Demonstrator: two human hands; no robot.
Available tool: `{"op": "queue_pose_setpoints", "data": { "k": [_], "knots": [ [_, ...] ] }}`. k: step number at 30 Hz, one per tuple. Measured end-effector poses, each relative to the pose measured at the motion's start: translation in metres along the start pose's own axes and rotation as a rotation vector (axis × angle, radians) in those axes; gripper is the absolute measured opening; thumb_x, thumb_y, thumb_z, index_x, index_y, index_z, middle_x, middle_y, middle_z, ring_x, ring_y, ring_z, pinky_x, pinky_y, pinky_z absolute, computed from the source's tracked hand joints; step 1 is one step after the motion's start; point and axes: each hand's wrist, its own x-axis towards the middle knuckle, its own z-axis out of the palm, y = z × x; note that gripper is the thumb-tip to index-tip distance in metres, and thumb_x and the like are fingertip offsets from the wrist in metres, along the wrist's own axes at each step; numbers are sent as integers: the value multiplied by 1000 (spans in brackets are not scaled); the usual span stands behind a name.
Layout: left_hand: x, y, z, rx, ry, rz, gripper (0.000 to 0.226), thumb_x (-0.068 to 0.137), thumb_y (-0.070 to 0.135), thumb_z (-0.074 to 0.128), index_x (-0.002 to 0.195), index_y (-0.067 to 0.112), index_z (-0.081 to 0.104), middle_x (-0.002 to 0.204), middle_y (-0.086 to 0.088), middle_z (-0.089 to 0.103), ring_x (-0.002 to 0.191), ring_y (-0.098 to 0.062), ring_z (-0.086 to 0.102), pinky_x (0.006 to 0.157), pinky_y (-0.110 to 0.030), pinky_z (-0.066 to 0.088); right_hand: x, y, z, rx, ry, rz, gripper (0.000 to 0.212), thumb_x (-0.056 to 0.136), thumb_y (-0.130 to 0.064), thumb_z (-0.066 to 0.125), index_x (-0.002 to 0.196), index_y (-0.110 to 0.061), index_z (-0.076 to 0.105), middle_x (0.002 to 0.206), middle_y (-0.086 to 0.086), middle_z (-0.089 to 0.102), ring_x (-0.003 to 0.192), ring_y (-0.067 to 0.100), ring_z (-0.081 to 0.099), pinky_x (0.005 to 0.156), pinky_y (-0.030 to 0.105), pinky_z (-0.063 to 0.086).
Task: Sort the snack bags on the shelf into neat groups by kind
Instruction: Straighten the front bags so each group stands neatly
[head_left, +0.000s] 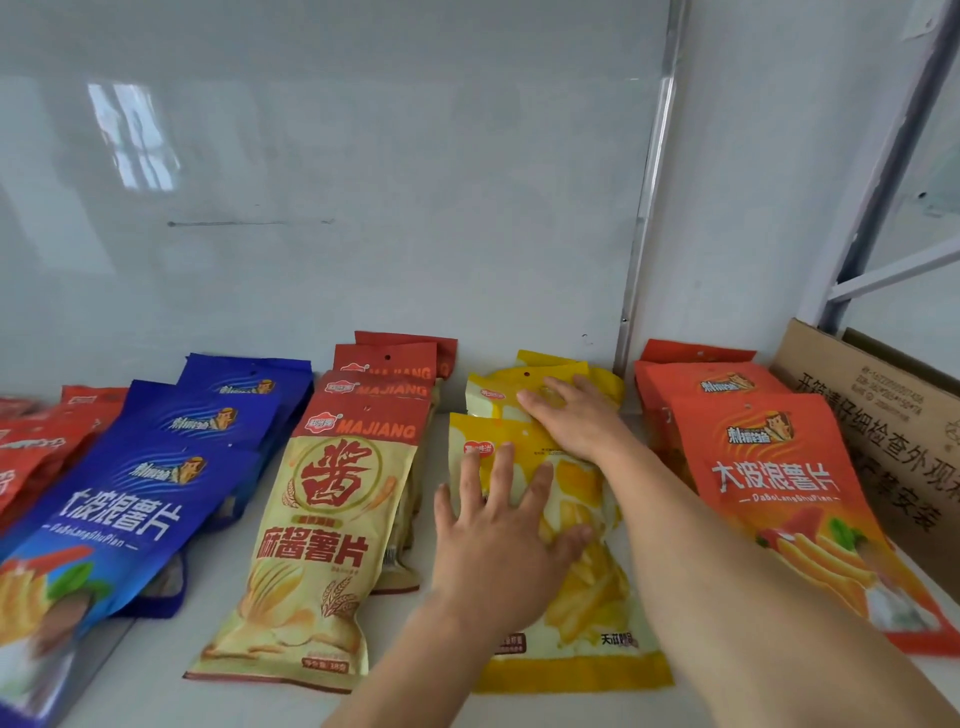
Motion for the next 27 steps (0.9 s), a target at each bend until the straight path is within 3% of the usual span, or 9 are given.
{"op": "queue_pose_setpoints", "data": {
  "k": [8,19,27],
  "knots": [
    [10,-14,4,-14,-80,5,74,95,77,18,159,45,1,170,5,-17,155,-29,-23,122,-59,6,14,-5,17,-51,-28,14,92,74,-93,31,150,-42,40,167,3,16,153,31,16,122,52,18],
    [12,-18,3,-27,-128,26,74,94,77,16,159,45,1,169,5,-20,155,-29,-23,122,-60,7,11,-6,18,-28,-45,34,91,75,-92,29,148,-40,44,165,5,24,152,28,20,122,51,18],
    [10,-17,-1,-24,-90,5,74,93,79,19,159,47,10,170,7,-13,156,-28,-16,122,-60,7,-16,-11,-5,-123,110,-68,74,95,-67,41,157,-28,28,168,4,11,154,27,11,122,53,18]
  ]
}}
